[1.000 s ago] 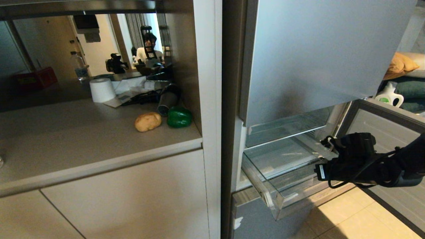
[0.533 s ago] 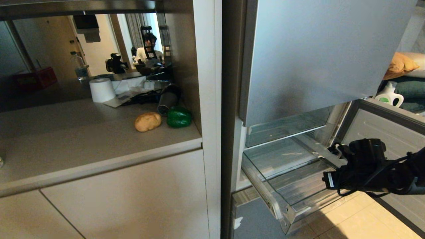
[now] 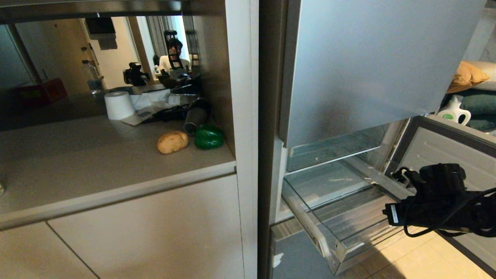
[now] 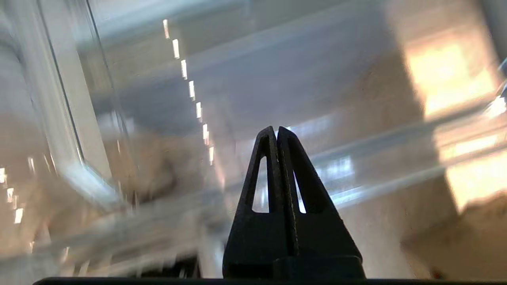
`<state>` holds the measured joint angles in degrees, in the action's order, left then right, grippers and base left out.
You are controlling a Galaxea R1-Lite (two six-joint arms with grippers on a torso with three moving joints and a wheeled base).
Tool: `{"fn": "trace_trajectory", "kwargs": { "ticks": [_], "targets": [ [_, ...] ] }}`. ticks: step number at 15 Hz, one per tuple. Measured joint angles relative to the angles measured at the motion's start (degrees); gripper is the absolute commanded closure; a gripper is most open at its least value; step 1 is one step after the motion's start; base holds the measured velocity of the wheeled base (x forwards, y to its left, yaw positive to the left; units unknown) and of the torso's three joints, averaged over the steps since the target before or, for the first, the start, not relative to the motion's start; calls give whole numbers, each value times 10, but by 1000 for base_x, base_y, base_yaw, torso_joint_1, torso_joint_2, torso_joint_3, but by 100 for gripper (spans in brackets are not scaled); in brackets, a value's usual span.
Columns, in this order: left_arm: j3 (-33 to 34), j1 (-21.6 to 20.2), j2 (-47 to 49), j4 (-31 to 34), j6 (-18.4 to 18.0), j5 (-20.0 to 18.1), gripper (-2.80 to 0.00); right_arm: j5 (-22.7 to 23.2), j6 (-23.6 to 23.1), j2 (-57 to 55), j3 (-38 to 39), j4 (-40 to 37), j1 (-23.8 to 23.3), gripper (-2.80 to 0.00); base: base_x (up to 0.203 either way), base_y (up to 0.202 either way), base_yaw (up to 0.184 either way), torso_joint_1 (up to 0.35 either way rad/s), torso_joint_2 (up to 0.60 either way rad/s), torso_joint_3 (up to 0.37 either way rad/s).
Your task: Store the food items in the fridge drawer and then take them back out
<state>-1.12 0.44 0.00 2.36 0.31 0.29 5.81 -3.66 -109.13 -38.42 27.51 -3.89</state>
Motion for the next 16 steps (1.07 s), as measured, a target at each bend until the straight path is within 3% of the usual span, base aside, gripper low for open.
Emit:
{"fn": "trace_trajectory", "kwargs": {
  "ticks": [3, 6, 10, 14, 16],
  "targets": [
    [0, 0, 0, 0, 0, 0, 0, 2, 1, 8, 5, 82, 21, 0, 0, 0, 0, 0, 0, 0],
    [0, 0, 0, 0, 0, 0, 0, 3, 2, 36, 33, 141, 75, 0, 0, 0, 0, 0, 0, 0],
    [0, 0, 0, 0, 0, 0, 0, 1, 9, 101, 59, 147, 196, 0, 0, 0, 0, 0, 0, 0],
    [0, 0, 0, 0, 0, 0, 0, -57, 13, 123, 39, 148, 328, 0, 0, 0, 0, 0, 0, 0],
    [0, 0, 0, 0, 0, 0, 0, -76, 13, 111, 8, 149, 366, 0, 0, 0, 0, 0, 0, 0]
  ]
}}
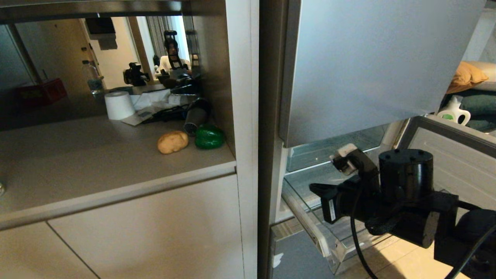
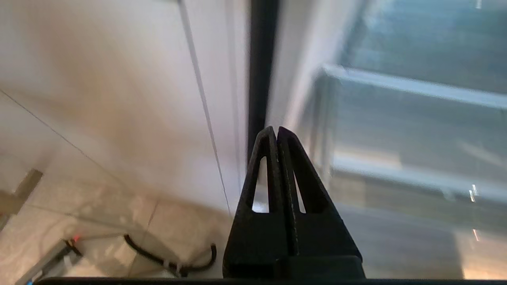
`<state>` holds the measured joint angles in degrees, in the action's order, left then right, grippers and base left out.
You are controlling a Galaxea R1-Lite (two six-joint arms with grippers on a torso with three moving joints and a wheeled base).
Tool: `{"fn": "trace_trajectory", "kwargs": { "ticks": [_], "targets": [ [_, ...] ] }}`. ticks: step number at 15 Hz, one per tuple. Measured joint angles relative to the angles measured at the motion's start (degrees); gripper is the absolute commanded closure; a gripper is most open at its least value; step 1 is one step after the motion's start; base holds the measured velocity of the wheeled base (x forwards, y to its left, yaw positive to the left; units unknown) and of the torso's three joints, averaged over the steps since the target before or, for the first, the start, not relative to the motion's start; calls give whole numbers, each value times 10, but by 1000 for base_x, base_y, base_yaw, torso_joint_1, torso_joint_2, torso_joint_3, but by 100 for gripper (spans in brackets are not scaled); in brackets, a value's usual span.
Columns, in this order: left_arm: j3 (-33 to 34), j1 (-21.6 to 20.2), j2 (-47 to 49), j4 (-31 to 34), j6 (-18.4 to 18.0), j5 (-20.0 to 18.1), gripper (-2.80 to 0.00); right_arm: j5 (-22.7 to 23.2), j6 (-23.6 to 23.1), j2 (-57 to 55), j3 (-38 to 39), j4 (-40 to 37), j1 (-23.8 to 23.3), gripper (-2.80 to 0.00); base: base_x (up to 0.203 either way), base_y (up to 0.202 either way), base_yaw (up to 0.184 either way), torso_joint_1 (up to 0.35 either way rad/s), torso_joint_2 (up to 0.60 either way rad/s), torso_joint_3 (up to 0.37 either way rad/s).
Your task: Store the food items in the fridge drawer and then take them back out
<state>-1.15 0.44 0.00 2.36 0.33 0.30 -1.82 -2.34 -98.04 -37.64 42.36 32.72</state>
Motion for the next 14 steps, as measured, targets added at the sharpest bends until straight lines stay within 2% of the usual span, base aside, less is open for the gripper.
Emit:
{"fn": "trace_trajectory", "kwargs": {
  "ticks": [2, 5, 8, 10, 12, 14],
  "targets": [
    [0, 0, 0, 0, 0, 0, 0, -15, 2, -12, -26, 1, 26, 0, 0, 0, 0, 0, 0, 0],
    [0, 0, 0, 0, 0, 0, 0, -55, 3, 4, -25, 22, 47, 0, 0, 0, 0, 0, 0, 0],
    [0, 0, 0, 0, 0, 0, 0, -102, -2, 76, -6, 20, 52, 0, 0, 0, 0, 0, 0, 0],
    [0, 0, 0, 0, 0, 0, 0, -130, -9, 156, 7, -7, 52, 0, 0, 0, 0, 0, 0, 0],
    [0, 0, 0, 0, 0, 0, 0, -141, -14, 248, 26, -49, 33, 0, 0, 0, 0, 0, 0, 0],
    [0, 0, 0, 0, 0, 0, 0, -147, -19, 349, 52, -79, -31, 0, 0, 0, 0, 0, 0, 0]
  ]
}}
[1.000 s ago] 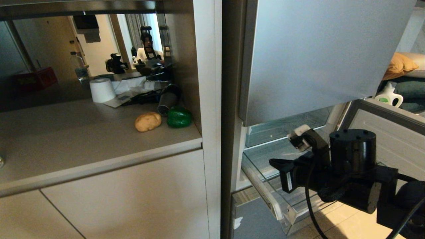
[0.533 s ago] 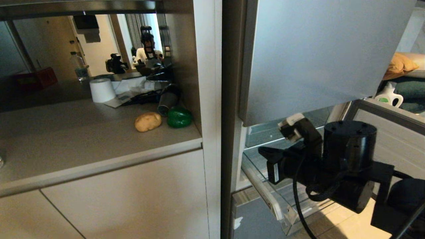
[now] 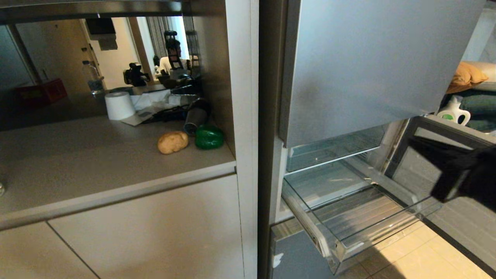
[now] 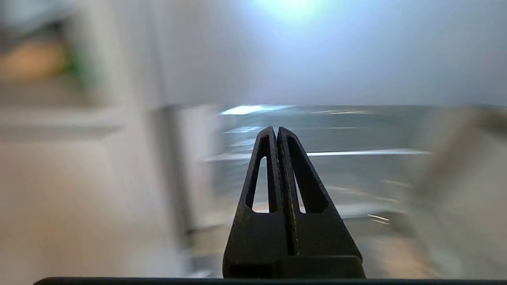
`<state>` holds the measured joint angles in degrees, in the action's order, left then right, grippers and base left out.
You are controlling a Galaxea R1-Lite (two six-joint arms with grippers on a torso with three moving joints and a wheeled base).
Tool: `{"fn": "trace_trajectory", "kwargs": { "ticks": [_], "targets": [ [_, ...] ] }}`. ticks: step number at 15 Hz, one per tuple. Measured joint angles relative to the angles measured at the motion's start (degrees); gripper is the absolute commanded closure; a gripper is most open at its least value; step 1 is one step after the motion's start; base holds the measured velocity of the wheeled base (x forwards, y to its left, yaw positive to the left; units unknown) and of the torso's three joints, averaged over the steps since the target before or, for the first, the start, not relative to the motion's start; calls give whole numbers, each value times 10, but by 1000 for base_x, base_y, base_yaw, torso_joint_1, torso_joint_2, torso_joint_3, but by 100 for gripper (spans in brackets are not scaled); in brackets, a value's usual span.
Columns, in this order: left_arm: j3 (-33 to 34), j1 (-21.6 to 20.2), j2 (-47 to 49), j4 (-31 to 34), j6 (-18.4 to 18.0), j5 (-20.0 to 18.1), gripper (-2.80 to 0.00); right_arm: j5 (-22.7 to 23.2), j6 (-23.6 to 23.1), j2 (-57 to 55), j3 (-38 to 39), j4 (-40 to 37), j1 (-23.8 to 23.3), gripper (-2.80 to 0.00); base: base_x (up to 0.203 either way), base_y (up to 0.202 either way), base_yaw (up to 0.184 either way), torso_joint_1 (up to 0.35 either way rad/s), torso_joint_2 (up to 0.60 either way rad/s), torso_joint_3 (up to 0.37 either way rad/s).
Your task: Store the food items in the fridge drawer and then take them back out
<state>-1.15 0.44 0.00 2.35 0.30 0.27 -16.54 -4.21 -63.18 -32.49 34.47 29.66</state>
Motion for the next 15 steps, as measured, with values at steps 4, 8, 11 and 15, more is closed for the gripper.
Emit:
{"fn": "trace_trajectory", "kwargs": {
  "ticks": [4, 8, 11, 15],
  "targets": [
    [0, 0, 0, 0, 0, 0, 0, -1, -4, 220, 72, -74, -149, 0, 0, 0, 0, 0, 0, 0],
    [0, 0, 0, 0, 0, 0, 0, 16, 10, 414, 211, -191, -226, 0, 0, 0, 0, 0, 0, 0],
    [0, 0, 0, 0, -1, 0, 0, 90, 18, 460, 305, -208, -247, 0, 0, 0, 0, 0, 0, 0],
    [0, 0, 0, 0, -1, 0, 0, 154, 55, 475, 324, -264, -252, 0, 0, 0, 0, 0, 0, 0]
  ]
}}
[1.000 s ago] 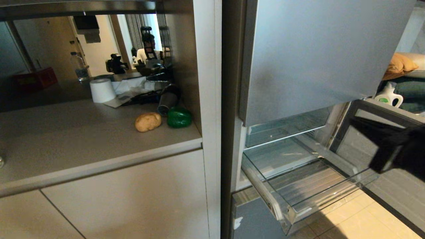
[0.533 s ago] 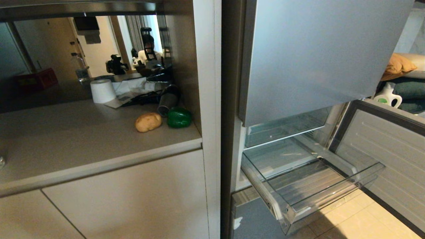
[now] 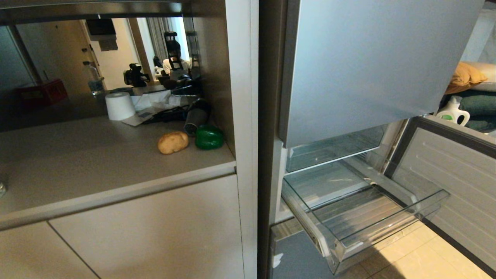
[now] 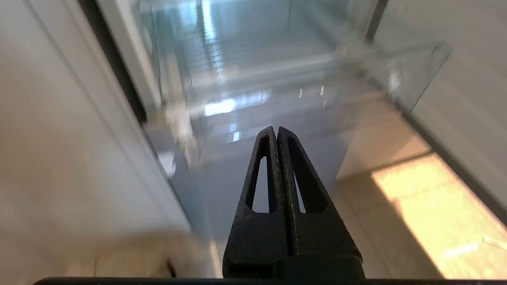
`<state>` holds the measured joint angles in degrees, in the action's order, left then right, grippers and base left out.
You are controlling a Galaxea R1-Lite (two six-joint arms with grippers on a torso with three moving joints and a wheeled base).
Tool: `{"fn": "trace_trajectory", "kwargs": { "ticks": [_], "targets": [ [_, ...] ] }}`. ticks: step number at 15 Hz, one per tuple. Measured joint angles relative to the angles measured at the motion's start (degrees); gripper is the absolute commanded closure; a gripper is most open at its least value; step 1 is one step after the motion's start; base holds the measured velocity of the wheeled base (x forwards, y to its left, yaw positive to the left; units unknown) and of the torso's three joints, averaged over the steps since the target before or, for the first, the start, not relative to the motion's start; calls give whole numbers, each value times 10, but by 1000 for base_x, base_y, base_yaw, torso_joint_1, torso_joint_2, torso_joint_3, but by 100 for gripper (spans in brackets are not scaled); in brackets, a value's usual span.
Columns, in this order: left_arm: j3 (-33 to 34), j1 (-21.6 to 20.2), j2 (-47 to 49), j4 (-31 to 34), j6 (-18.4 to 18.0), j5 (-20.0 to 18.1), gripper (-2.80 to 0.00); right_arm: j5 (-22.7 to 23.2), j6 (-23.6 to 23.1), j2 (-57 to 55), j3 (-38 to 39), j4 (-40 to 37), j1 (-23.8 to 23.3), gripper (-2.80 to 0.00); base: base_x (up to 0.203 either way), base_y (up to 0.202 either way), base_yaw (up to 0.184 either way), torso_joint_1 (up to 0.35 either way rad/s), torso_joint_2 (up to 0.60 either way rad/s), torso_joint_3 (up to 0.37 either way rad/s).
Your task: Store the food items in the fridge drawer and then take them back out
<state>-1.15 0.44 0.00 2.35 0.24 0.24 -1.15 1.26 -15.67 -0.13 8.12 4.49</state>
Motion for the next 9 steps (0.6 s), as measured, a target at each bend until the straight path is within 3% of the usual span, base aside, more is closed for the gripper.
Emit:
{"fn": "trace_trajectory", "kwargs": {
  "ticks": [3, 7, 9],
  "targets": [
    [0, 0, 0, 0, 0, 0, 0, 4, -27, 4, 1, -34, -2, 0, 0, 0, 0, 0, 0, 0],
    [0, 0, 0, 0, 0, 0, 0, 16, -79, 45, 1, -36, -50, 0, 0, 0, 0, 0, 0, 0],
    [0, 0, 0, 0, 0, 0, 0, 18, -79, 94, 1, -37, -53, 0, 0, 0, 0, 0, 0, 0]
  ]
}}
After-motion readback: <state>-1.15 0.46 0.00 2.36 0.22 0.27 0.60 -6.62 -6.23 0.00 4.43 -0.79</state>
